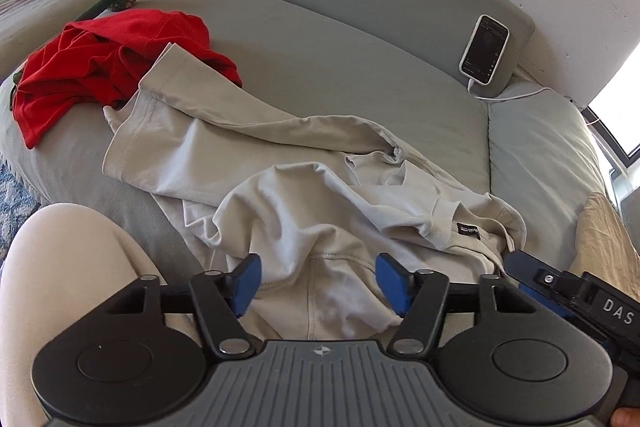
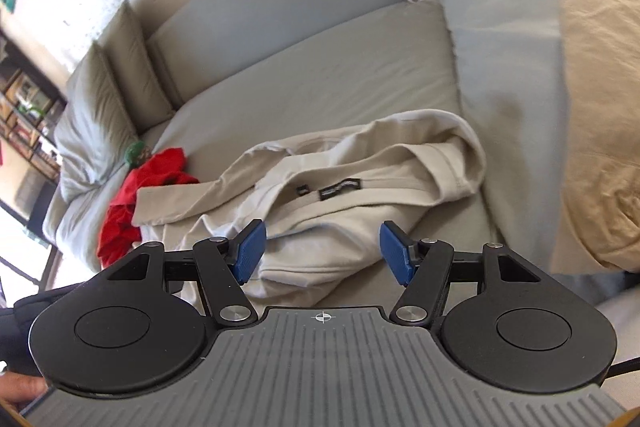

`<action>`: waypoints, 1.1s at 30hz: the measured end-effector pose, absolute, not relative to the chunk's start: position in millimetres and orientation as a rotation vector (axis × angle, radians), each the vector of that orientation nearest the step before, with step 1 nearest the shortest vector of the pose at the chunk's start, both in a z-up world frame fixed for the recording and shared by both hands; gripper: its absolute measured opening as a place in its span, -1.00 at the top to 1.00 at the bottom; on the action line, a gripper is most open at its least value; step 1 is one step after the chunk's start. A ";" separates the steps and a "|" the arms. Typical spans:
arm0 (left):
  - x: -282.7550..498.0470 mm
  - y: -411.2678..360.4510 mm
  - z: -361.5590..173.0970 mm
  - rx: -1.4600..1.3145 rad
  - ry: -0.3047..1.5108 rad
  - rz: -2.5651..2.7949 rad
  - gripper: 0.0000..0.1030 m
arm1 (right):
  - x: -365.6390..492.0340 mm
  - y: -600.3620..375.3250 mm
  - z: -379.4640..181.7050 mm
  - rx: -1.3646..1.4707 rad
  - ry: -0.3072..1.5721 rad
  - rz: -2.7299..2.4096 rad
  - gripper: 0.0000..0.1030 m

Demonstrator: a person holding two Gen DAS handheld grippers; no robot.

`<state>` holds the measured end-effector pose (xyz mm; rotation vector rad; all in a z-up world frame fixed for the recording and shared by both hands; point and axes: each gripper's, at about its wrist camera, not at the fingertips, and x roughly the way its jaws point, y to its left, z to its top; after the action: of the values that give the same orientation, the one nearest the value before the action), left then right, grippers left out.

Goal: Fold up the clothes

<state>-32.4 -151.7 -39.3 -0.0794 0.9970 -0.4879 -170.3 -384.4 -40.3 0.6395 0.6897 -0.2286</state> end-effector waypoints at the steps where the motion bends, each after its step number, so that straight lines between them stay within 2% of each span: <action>1: -30.6 -149.5 -39.0 -0.085 0.996 -0.486 0.09 | -160.8 -378.8 -41.2 0.604 0.694 -0.198 -0.26; 5: -20.0 -133.7 -38.1 -0.172 1.023 -0.468 0.06 | -123.6 -357.9 -51.8 0.498 0.726 -0.109 -0.26; 7: -16.1 -125.9 -38.0 -0.206 1.032 -0.460 0.04 | -107.6 -352.2 -60.0 0.468 0.745 -0.095 -0.20; 8: -15.0 -122.4 -37.6 -0.215 1.033 -0.457 -0.01 | -101.9 -350.7 -63.8 0.464 0.747 -0.095 -0.07; 9: -14.1 -119.5 -37.7 -0.228 1.034 -0.457 -0.01 | -96.1 -349.3 -67.7 0.460 0.749 -0.095 0.20; 10: -13.2 -116.8 -38.2 -0.244 1.036 -0.460 -0.02 | -93.4 -347.9 -69.5 0.455 0.748 -0.091 0.39; 11: -11.9 -115.4 -38.8 -0.264 1.040 -0.463 -0.01 | -92.2 -346.7 -70.2 0.451 0.746 -0.084 0.78; 17: 0.2 -128.5 -44.9 -0.442 1.067 -0.557 -0.01 | -120.1 -350.0 -50.4 0.453 0.625 -0.122 0.79; 25: 3.0 -163.3 -77.5 -0.764 1.164 -0.567 -0.02 | -145.2 -365.2 -41.5 0.549 0.584 -0.133 0.79; 28: 1.0 -164.2 -82.9 -0.856 1.142 -0.528 -0.02 | -151.5 -365.7 -41.5 0.564 0.577 -0.132 0.79; 31: 4.2 -165.5 -83.9 -0.872 1.122 -0.488 0.03 | -157.7 -365.7 -40.6 0.575 0.570 -0.129 0.79; 33: 5.5 -166.7 -85.7 -0.879 1.123 -0.464 0.17 | -161.6 -365.4 -40.3 0.582 0.567 -0.130 0.79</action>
<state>5.5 -166.7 -85.7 -0.8790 1.1227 -0.4642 -161.6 -365.4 -40.3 0.5821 0.5670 -0.1298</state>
